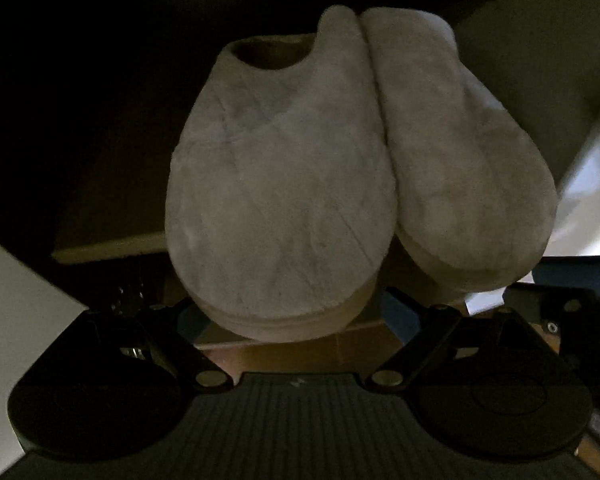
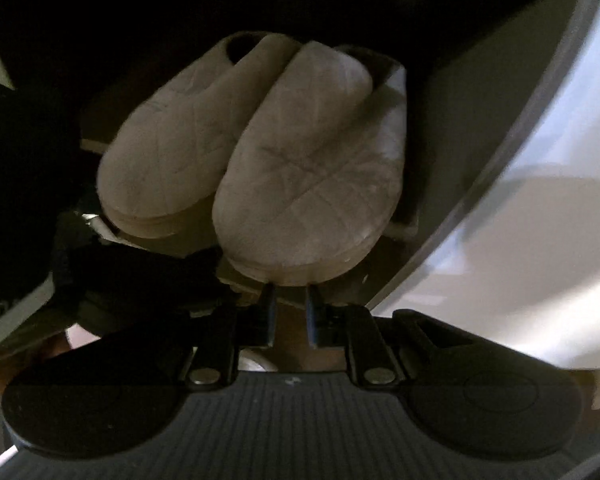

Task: Organize scattered shoes
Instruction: 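Set the beige slippers on the lower shelf with the right gripper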

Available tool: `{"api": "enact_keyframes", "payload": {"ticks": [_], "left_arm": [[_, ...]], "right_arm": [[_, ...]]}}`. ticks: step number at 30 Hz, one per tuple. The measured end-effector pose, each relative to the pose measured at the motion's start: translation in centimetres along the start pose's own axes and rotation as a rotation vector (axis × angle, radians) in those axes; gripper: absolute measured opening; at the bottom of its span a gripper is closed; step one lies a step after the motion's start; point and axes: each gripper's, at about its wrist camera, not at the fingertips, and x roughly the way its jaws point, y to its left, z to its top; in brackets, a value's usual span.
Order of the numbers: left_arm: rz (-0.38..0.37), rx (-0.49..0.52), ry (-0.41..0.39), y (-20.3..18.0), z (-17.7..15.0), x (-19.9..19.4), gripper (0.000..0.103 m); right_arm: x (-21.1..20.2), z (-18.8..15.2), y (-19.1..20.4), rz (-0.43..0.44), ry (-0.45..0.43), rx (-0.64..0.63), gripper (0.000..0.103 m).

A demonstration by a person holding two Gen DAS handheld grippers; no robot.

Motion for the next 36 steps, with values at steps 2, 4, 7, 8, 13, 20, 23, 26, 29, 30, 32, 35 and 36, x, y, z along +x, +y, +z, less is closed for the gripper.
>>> {"api": "enact_keyframes", "payload": {"ticks": [2,4,7,8,13,20,23,26,29,30,32,35,36], "left_arm": [[-0.006,-0.014,-0.004,0.3,0.4,0.3,0.091],[-0.005,-0.003,0.001,0.4,0.3,0.5,0.091],[-0.010,0.023,0.015,0.7,-1.4,-0.5,0.091],[-0.013,0.028,0.019,0.8,-1.7,-0.7,0.091],[-0.110,0.154,-0.056,0.8,-4.1,-4.7,0.091],[-0.144,0.251,-0.098,0.2,-2.6,-4.1,0.091],[-0.144,0.231,-0.101,0.5,-1.7,-3.5,0.091],[-0.127,0.226,-0.095,0.2,-3.0,-2.7,0.091],[-0.123,0.181,-0.060,-0.4,-4.8,-3.9,0.091],[-0.121,0.148,-0.039,-0.2,-5.4,-4.3,0.091],[-0.089,0.091,0.006,-0.4,-6.0,-5.2,0.091],[-0.034,-0.004,0.068,-0.7,-6.2,-7.1,0.091],[-0.015,-0.074,0.098,-0.8,-6.2,-8.8,0.091]], "right_arm": [[0.7,0.7,-0.3,-0.013,0.000,0.004,0.012],[0.9,1.0,-0.5,-0.015,-0.006,0.010,0.012],[0.6,0.5,-0.7,-0.013,-0.003,0.013,0.012],[0.3,0.1,-0.8,-0.007,0.000,0.022,0.012],[-2.0,-1.0,-0.7,0.045,-0.071,0.023,0.007],[-3.2,-0.1,-0.5,0.027,-0.106,0.034,0.007],[-3.4,0.0,-1.0,0.016,-0.120,0.029,0.007],[-3.3,0.1,-1.3,0.008,-0.128,0.036,0.007],[-3.9,-0.7,-1.6,0.003,-0.130,0.052,0.007],[-4.6,-1.3,-2.0,0.008,-0.128,0.062,0.007],[-6.2,-2.6,-2.5,0.014,-0.130,0.075,0.008],[-9.3,-4.0,-3.2,0.008,-0.133,0.123,0.009],[-11.2,-4.6,-3.8,0.001,-0.138,0.151,0.012]]}}
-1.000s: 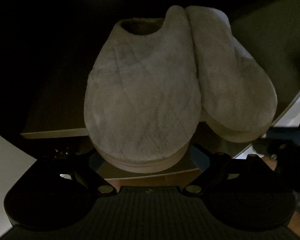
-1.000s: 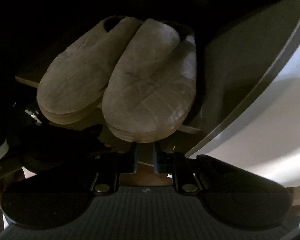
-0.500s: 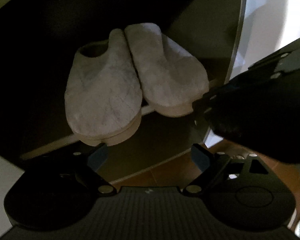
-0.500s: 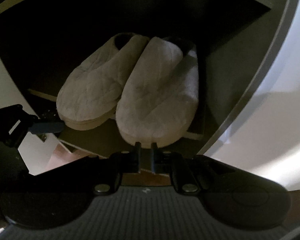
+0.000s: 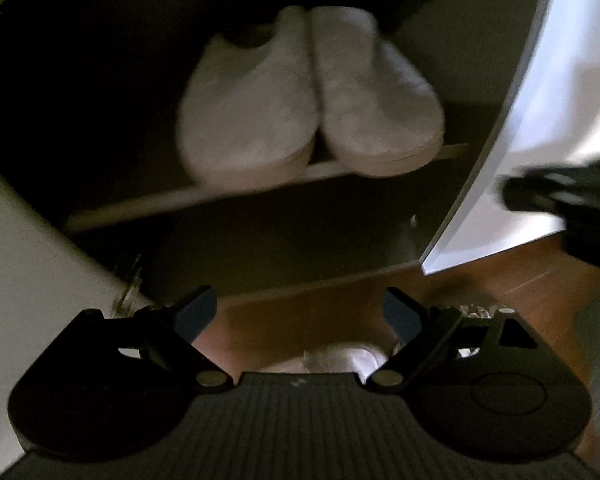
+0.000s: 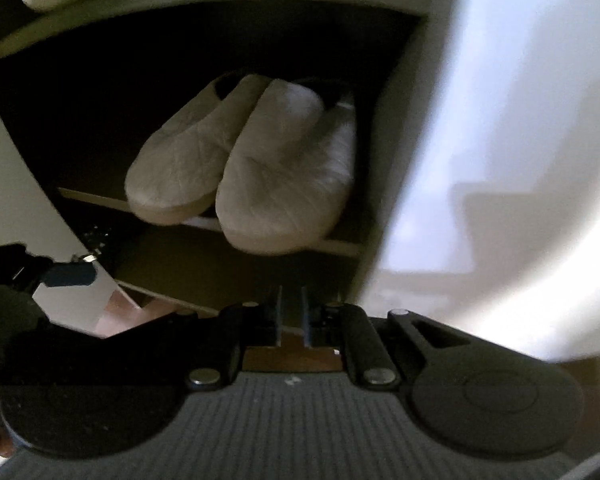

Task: Organize scattered shoes
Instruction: 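Set the beige slippers on the lower shelf with the right gripper, then withdraw both grippers from the cabinet toward the shoes on the floor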

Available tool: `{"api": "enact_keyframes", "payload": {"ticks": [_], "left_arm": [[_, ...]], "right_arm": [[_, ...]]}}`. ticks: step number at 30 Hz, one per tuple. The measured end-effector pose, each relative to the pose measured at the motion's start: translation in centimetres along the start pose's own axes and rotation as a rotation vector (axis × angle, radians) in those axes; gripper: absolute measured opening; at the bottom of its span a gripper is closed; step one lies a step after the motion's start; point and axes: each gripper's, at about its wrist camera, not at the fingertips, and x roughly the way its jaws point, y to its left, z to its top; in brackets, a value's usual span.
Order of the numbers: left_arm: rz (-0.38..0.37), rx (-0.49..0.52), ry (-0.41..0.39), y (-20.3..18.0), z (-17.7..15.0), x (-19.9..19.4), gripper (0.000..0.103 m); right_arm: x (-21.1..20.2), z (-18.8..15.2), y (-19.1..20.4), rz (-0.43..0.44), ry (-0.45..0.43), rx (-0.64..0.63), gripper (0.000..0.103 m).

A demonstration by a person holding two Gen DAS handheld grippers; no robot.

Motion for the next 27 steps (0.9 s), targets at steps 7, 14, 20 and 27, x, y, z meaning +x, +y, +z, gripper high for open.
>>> {"api": "enact_keyframes", "payload": {"ticks": [7,14,20,27], "left_arm": [[0.032,-0.153,0.087,-1.1,0.2,-11.1,0.091],[0.062,-0.164,0.054,-0.9,3.8,-17.3,0.093],[0.118,-0.214,-0.021,-0.9,2.2,-23.9,0.093],[0.178,-0.224,-0.099,-4.3,-1.1,-32.0,0.093]], "right_arm": [[-10.3,1.1,-2.7,-0.037,-0.004,0.099,0.030],[-19.5,3.9,-1.2,-0.031,-0.092,0.116,0.042],[-24.7,3.7,-0.5,0.006,-0.130,0.066,0.049],[-33.0,1.0,-2.3,0.078,-0.194,0.049,0.049]]}}
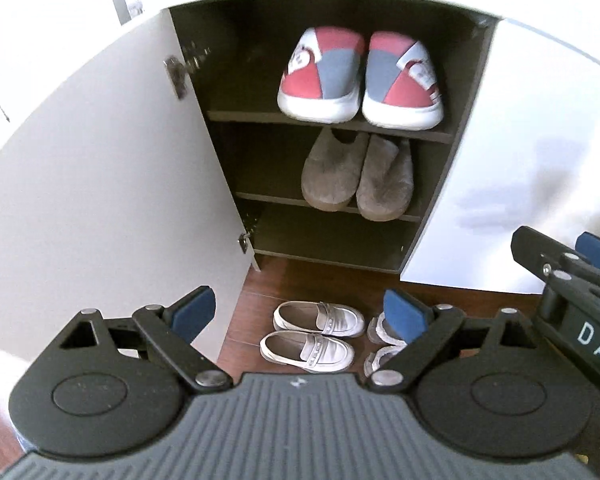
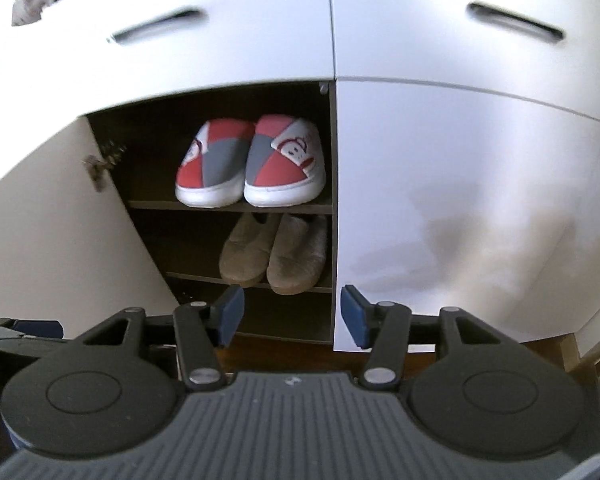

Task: Organize scattered shoes
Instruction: 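Withdraw both grippers from the cabinet toward the shoes on the floor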

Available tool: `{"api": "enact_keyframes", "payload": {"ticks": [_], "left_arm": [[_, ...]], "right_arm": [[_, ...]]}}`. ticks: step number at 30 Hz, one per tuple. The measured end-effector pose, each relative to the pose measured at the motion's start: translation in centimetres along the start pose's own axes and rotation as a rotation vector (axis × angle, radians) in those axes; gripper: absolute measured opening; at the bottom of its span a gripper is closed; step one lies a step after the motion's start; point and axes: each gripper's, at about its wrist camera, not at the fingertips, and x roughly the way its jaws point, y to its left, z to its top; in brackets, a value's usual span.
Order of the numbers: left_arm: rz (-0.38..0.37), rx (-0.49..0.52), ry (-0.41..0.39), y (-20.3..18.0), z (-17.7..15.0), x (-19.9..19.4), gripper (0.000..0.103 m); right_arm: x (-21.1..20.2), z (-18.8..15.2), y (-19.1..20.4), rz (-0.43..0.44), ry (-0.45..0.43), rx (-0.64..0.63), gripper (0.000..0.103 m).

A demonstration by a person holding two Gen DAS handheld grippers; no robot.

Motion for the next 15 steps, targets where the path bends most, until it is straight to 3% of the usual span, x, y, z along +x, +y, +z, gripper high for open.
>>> {"api": "enact_keyframes", "payload": {"ticks": [4,15], "left_arm": [[0.005,-0.008,-0.010,-1.1,-1.2,-2.8,0.094],[0.005,0.004,-0.045,-3.6,-0.2,-7.7,0.097]], "right_arm": [[-4.2,-0.8,-2.0,-0.006,-0.024,-0.014,0.050],[-8.5,0.9,-4.8,-0.005,-0.054,-0.025,0.054]]}}
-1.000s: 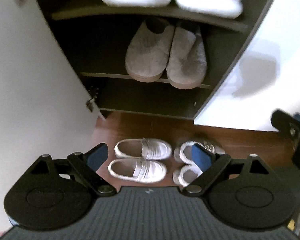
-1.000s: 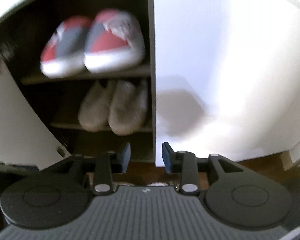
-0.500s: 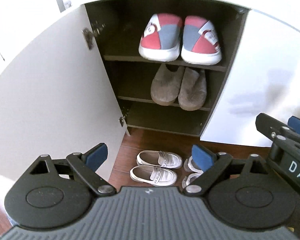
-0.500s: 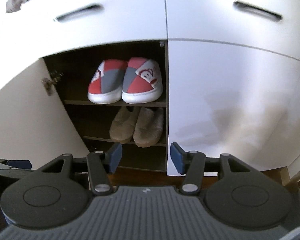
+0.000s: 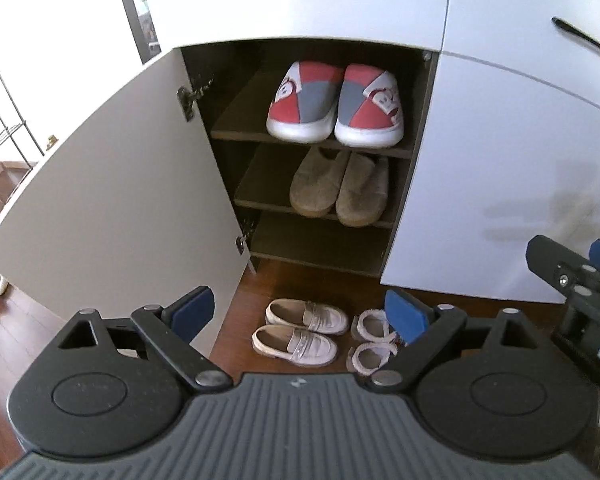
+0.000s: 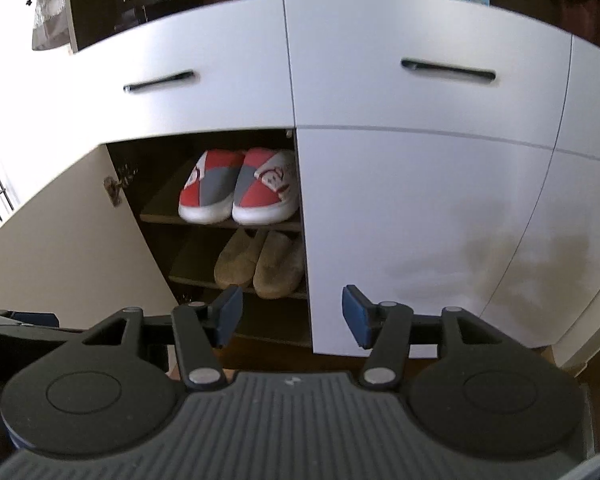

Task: Organize scattered shoes
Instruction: 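Withdraw both grippers from the cabinet toward the shoes on the floor, then grasp the white-pink sneakers together by their heels with the right gripper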

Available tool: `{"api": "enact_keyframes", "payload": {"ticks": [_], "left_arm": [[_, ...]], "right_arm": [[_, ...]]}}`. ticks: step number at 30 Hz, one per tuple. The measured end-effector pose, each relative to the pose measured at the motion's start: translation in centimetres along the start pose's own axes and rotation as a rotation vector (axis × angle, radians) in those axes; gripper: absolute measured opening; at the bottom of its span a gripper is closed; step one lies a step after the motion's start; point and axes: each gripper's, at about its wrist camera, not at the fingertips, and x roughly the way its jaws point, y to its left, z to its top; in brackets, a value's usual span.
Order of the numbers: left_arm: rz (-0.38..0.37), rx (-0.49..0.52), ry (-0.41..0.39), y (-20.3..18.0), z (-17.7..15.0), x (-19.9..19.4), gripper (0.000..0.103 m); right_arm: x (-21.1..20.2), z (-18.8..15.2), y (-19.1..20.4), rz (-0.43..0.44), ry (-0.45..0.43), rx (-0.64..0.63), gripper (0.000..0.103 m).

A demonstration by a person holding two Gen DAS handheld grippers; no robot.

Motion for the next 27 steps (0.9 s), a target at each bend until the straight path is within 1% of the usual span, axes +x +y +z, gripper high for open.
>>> {"api": "enact_keyframes", "payload": {"ticks": [2,4,7,8,10,11,13,15,16,18,20,21,23,24,25,27], "left_arm": [[-0.001,0.015,-0.006,0.1,-0.3,0.2,0.097],[0.009,0.026,0.010,1.2,-1.9,1.3,0.098],[0.021,0.007,0.078,4.1,-6.2,4.1,0.098],[0.023,0.001,0.093,4.6,-7.1,4.6,0.098],[0.022,-0.032,0.191,7.0,-11.3,7.4,0.098],[0.021,-0.038,0.214,7.4,-12.3,8.0,0.098],[0.010,-0.051,0.316,9.0,-16.1,10.4,0.098],[0.000,-0.043,0.370,9.6,-18.4,11.9,0.098],[0.000,-0.033,0.393,9.6,-19.3,12.7,0.098],[0.003,-0.009,0.443,9.5,-21.2,14.5,0.098],[-0.005,0.000,0.471,9.0,-22.4,15.9,0.098],[-0.007,0.002,0.484,8.5,-23.1,16.9,0.098],[-0.011,-0.014,0.497,7.6,-24.3,18.3,0.098],[-0.015,-0.025,0.499,7.2,-24.8,18.8,0.098],[-0.018,-0.045,0.504,6.4,-25.5,19.7,0.098],[-0.016,-0.077,0.515,5.2,-26.5,21.0,0.098]], "right_arm": [[0.4,-0.2,-0.4,0.001,0.002,-0.002,0.057],[1.0,-1.0,-0.6,0.007,0.014,-0.015,0.064],[2.7,-3.4,-0.9,0.023,0.064,-0.073,0.067],[3.4,-4.5,-1.0,0.030,0.086,-0.098,0.068],[5.0,-7.5,-0.9,0.045,0.178,-0.151,0.069],[5.8,-9.0,-0.8,0.052,0.225,-0.178,0.069],[7.3,-12.0,-0.7,0.067,0.320,-0.231,0.068],[8.3,-14.5,-0.3,0.082,0.401,-0.267,0.068],[8.5,-15.2,-0.2,0.089,0.422,-0.278,0.068],[9.4,-17.8,0.2,0.110,0.482,-0.330,0.068],[10.2,-19.4,0.5,0.143,0.511,-0.375,0.068],[10.9,-20.5,0.7,0.179,0.531,-0.422,0.068],[12.1,-22.1,1.0,0.223,0.550,-0.519,0.067],[13.0,-23.1,1.1,0.248,0.564,-0.591,0.065],[13.5,-23.5,1.2,0.262,0.570,-0.625,0.063],[15.5,-25.0,0.9,0.308,0.587,-0.718,0.063]]}}
